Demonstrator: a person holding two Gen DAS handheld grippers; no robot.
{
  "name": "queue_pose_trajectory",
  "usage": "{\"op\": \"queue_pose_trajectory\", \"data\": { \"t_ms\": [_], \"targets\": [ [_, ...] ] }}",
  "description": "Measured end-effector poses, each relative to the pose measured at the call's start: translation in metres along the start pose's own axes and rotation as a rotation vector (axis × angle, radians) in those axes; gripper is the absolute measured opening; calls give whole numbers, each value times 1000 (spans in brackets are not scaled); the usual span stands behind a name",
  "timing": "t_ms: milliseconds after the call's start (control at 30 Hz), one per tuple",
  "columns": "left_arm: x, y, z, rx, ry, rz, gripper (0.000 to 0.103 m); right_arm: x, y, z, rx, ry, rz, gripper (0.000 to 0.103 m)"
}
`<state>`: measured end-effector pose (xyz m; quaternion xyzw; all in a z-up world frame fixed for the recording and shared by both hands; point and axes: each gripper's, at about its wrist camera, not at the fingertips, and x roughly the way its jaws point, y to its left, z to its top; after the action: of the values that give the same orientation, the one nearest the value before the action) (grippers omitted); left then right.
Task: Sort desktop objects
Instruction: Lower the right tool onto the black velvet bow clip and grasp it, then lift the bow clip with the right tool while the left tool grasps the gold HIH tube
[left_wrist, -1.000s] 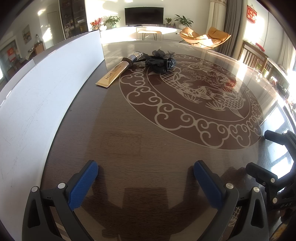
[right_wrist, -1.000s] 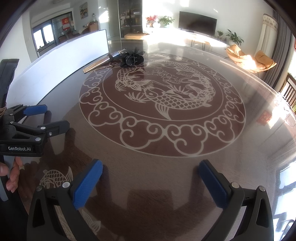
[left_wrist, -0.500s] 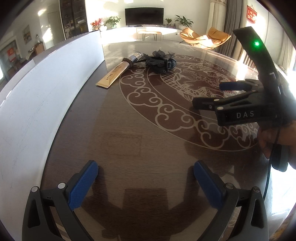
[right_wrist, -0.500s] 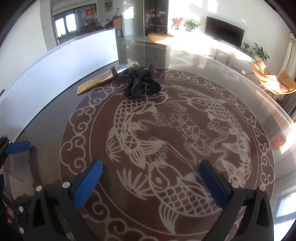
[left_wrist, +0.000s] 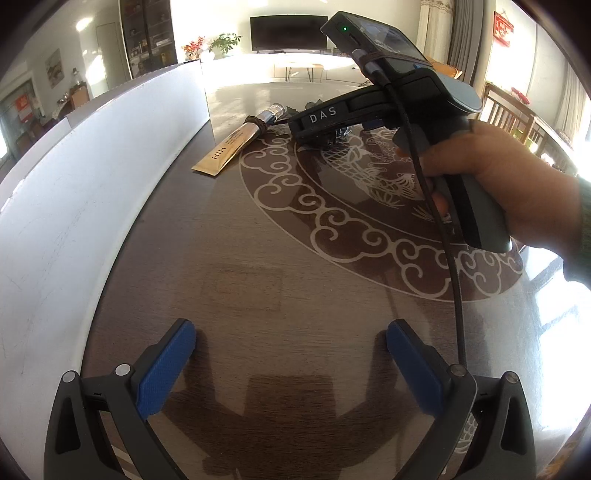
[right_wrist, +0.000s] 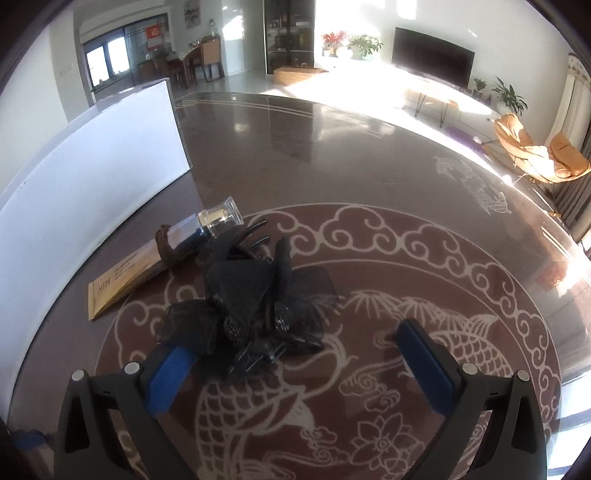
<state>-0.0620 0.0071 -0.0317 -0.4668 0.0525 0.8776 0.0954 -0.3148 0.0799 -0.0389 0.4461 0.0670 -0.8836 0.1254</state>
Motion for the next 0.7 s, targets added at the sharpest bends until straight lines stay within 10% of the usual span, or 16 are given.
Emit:
{"op": "queue_pose_trajectory", "data": {
  "t_ms": [67,133,700],
  "targets": [
    [0,0,0,0,0,0,103,-4,8,4,-52,-31,31,56],
    [0,0,0,0,0,0,103,-6,14,4,-70,-28,43,40],
    [0,0,-1,0,0,0,103,-142,-57,-177,30,-37,-44,40]
  ]
}}
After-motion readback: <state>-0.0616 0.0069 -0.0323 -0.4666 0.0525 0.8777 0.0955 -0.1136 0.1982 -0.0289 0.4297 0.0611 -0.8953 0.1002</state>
